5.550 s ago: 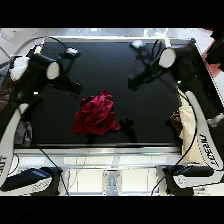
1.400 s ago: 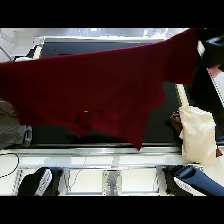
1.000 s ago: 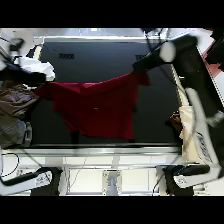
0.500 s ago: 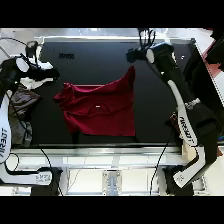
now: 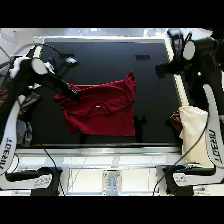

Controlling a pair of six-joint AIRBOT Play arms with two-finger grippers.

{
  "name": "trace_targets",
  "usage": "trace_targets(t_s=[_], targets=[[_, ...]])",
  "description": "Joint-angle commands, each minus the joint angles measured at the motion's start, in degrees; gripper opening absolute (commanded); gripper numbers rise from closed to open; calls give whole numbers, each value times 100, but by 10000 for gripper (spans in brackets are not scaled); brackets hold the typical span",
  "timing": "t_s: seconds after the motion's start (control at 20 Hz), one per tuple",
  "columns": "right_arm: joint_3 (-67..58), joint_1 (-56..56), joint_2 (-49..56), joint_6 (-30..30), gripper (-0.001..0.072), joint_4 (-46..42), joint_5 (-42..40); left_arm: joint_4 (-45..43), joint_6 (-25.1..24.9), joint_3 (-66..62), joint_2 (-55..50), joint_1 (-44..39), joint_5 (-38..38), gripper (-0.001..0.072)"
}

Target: Fold the shirts.

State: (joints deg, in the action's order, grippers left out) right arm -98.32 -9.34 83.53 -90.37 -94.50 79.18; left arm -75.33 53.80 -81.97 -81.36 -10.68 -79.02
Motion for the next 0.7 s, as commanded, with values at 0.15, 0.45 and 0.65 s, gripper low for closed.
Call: trace_targets(t_s=[0.15,0.45,0.65], targets=[[2428,-177,-1008,321,557,1561,-358,-212,-284,166,-804,-693,-791,619],[3375,-179,-1067,422,556,2223,-597,-46,-323,164,-866,-1338,372,672],[4194,-179,-1067,529,557,3003,-1204,-116,120,98,-1029,-2074,1823,670]])
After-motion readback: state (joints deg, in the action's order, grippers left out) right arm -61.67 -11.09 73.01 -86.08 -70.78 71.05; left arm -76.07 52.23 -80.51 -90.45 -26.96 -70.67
